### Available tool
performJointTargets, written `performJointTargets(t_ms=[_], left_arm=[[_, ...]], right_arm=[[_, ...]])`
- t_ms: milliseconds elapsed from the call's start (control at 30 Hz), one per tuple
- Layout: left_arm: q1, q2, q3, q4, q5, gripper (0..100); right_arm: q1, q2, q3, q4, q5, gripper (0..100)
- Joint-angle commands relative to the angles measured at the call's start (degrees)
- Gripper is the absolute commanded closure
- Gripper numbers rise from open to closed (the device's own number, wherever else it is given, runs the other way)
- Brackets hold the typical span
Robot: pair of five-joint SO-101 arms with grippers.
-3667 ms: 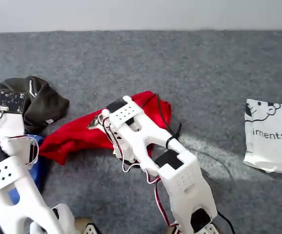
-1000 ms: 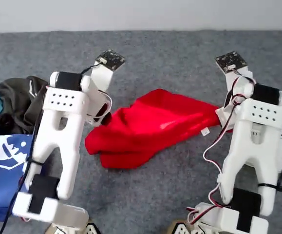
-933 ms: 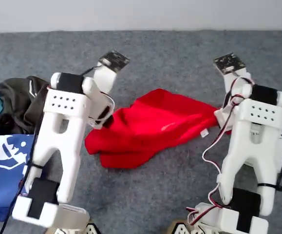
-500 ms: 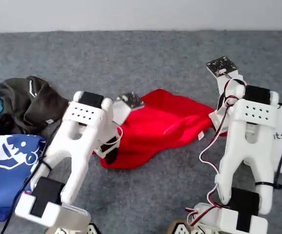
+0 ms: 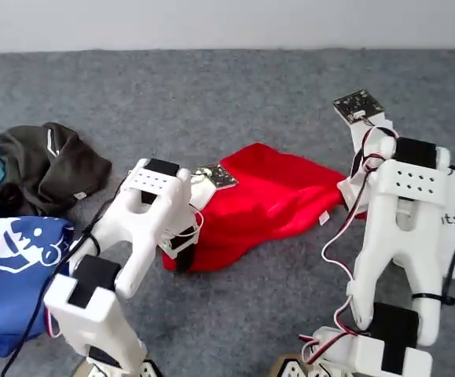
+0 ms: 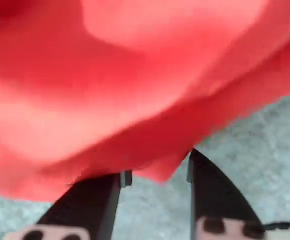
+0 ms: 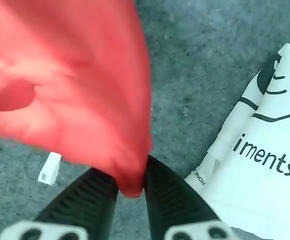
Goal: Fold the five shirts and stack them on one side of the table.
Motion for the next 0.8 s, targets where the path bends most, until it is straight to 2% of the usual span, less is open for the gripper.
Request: performJointTargets(t_ms=[0, 133, 367, 467, 767], left_arm=[[-0.62, 2.02, -0.31, -2.11, 0.88, 81], [0.00, 3.60, -1.36, -2.64, 4.66, 82], [0.35, 2.99, -0.75, -3.43, 4.84, 97], [0.35, 1.23, -0.84, -1.49, 4.84, 99], [-0.18, -22.24, -1.01, 5.80, 4.75, 99]], right_arm=[[-0.84, -2.59, -0.26, -0.84, -0.35, 98.8], [-0.84, -2.59, -0.26, -0.84, -0.35, 98.8], [-0.84, -2.59, -0.26, -0.84, -0.35, 98.8], [-0.84, -2.59, -0.26, -0.84, -0.35, 98.8], [-0.66, -3.30, -3.87, 2.33, -0.26, 98.8]])
